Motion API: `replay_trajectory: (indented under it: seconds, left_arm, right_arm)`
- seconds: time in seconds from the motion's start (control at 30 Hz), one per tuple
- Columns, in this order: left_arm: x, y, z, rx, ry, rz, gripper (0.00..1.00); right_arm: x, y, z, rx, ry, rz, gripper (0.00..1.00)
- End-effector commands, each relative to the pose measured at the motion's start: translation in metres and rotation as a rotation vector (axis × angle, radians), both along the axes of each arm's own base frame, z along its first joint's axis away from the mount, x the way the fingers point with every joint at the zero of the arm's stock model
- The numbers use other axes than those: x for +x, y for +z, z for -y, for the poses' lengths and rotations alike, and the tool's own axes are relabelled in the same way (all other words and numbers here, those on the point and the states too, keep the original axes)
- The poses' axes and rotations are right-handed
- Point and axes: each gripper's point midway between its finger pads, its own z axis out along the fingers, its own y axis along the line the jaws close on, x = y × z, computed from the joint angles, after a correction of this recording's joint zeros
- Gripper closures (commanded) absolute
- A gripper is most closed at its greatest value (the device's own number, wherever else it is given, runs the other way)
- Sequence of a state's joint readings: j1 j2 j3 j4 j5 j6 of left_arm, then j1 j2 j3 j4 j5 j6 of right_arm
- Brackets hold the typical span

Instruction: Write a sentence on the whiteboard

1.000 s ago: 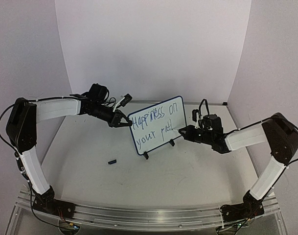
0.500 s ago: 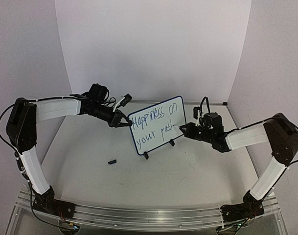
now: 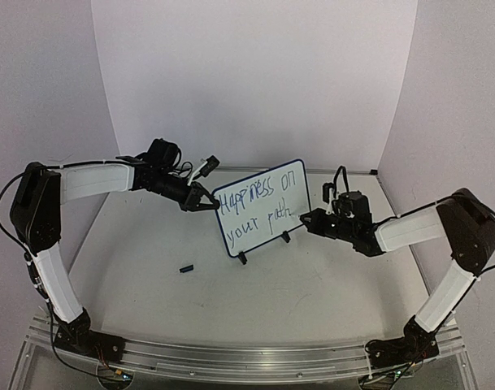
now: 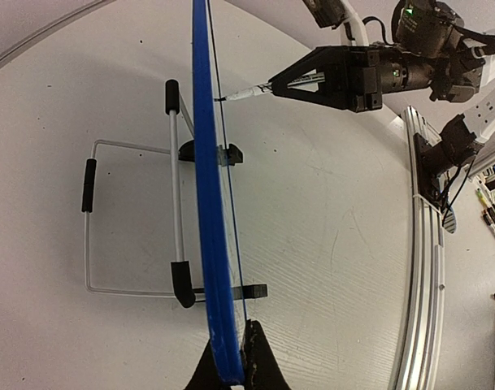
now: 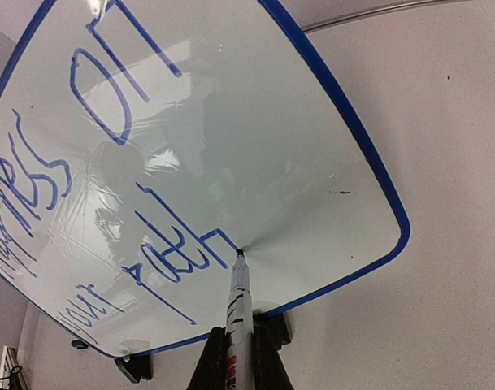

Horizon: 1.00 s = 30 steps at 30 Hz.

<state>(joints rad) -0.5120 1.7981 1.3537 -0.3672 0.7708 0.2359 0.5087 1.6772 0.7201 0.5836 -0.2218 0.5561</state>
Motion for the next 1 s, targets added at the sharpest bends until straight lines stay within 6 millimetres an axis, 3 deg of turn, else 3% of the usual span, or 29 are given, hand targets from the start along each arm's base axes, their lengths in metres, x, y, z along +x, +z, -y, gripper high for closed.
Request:
replay_trajectory:
  seconds: [0.0,0.43,0.97]
  left_arm:
    - [-0.013,-0.038,-0.008,0.140,-0.002,-0.037,1.00]
    - [-0.013,-0.037,-0.008,0.140,-0.002,-0.035,1.00]
    - [-0.014,-0.038,-0.007,0.141,-0.003,-0.036,1.00]
  right_arm:
    - [-0.003,-0.009,0.006,-0.002,-0.021,-0.018,1.00]
    - [-0.001,0.036,0.016,-0.011,-0.058,0.082,1.00]
    - [0.002,0.004,0.018,-0.051,-0.073,0.015,1.00]
